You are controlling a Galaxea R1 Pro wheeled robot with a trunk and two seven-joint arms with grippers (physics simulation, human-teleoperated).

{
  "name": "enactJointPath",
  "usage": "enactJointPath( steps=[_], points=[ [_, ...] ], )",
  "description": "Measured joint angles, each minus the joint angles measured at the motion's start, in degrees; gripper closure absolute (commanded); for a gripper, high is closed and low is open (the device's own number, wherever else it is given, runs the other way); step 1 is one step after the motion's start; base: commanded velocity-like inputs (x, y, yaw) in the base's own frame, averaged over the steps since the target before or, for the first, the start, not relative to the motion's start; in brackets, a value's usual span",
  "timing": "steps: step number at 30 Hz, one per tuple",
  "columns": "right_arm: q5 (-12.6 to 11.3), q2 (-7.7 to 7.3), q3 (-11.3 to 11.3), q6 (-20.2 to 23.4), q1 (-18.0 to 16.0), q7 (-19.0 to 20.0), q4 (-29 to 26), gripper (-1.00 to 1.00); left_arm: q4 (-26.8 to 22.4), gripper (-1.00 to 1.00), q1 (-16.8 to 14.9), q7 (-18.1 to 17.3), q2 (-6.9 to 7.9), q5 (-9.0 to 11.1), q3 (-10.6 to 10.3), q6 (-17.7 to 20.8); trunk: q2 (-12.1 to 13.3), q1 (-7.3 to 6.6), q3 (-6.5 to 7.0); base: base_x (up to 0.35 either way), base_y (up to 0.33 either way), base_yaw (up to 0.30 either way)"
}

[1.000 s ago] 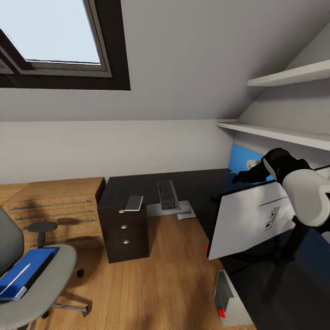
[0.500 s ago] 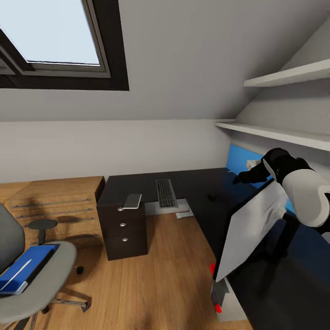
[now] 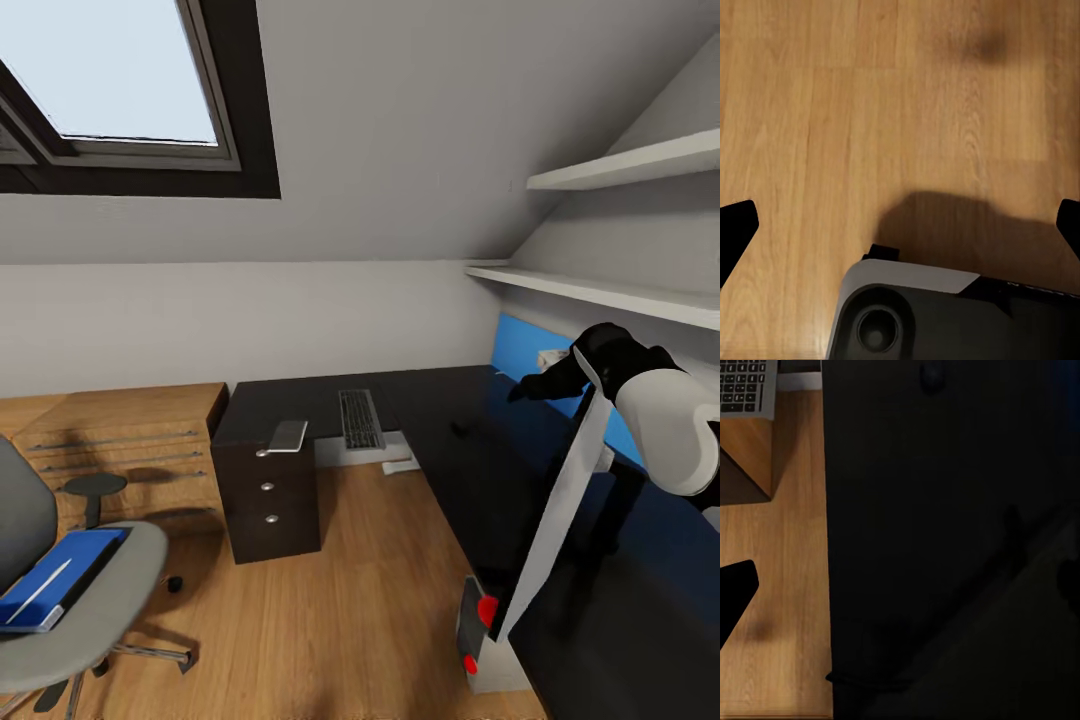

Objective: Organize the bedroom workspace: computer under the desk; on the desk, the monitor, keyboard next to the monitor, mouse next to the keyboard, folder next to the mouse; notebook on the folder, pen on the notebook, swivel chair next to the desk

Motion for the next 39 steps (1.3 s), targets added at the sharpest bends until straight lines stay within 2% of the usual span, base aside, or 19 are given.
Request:
enactJointPath(
  steps=[11, 19, 27, 32, 39],
  points=[
    [0.09, -0.01, -0.09, -0.03, 0.01, 0.06, -0.25, -1.0, -0.01, -1.0, 0.0, 0.0, 0.0, 0.0, 0.01, 0.0, 0.0, -0.01, 0.0, -0.014, -0.008, 0.0],
    [-0.41, 0.19, -0.36, -0.14, 0.02, 0.15, -7.53, -1.0, -0.01, -1.0, -0.01, 0.0, 0.0, -0.01, 0.01, 0.0, 0.0, -0.01, 0.0, 0.0, 0.0, 0.0],
    [-0.57, 0.31, -0.71, -0.36, 0.02, 0.2, -9.43, -1.0, -0.01, -1.0, 0.0, 0.0, 0.05, -0.01, 0.01, 0.0, 0.0, -0.01, 0.0, 0.0, 0.0, 0.0],
    [-0.73, 0.46, -0.89, -0.12, 0.02, 0.54, -12.88, -1.0, -0.01, -1.0, 0.01, 0.0, 0.01, -0.01, 0.01, 0.0, 0.0, 0.0, 0.0, -0.036, 0.0, 0.0],
    [-2.85, 0.57, -1.1, 0.34, 0.03, 1.74, -17.79, -1.0, -0.01, -1.0, -0.03, 0.0, 0.0, -0.01, 0.01, 0.0, 0.0, 0.02, 0.0, -0.232, 0.0, 0.0]
  ],
)
